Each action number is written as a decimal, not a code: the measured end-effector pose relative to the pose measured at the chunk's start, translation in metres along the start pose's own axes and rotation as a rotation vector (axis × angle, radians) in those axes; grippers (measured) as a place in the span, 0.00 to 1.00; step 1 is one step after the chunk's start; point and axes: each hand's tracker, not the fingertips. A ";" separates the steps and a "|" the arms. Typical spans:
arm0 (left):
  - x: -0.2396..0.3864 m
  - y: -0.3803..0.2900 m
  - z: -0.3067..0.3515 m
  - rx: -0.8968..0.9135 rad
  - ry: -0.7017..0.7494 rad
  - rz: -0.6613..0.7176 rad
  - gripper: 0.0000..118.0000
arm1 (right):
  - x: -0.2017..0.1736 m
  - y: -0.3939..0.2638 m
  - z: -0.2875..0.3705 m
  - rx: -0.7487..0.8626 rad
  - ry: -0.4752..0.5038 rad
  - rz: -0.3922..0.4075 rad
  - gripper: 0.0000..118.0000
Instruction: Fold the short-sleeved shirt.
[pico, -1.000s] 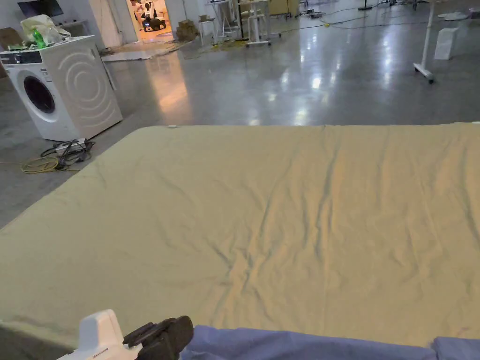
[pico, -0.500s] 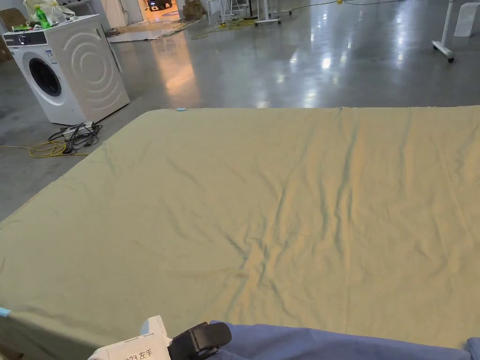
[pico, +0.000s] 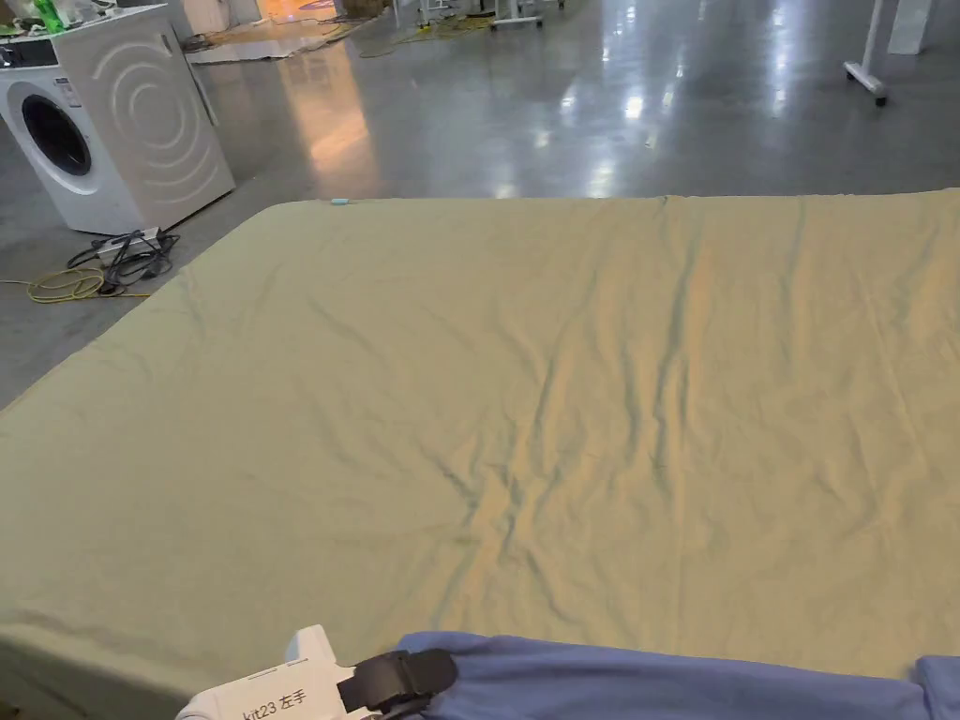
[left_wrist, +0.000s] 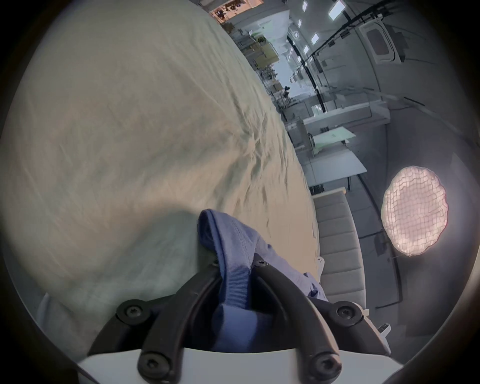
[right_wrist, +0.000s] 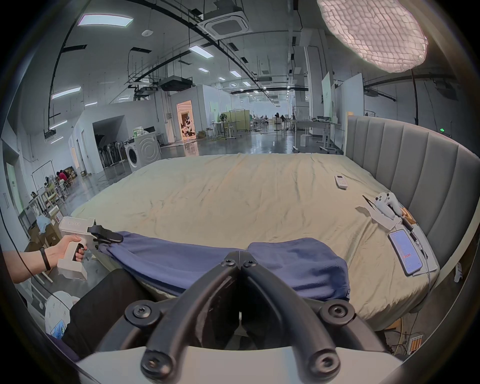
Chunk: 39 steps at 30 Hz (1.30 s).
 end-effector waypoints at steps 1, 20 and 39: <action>-0.002 0.007 0.004 0.032 0.005 -0.011 0.09 | 0.001 0.000 0.001 0.000 -0.002 0.005 0.00; 0.103 -0.036 -0.058 -0.093 0.042 -0.379 0.09 | 0.032 -0.021 0.029 0.044 -0.054 -0.129 0.00; 0.150 -0.084 -0.090 0.032 -0.088 -0.383 0.73 | 0.066 -0.056 0.053 0.001 -0.100 -0.221 0.00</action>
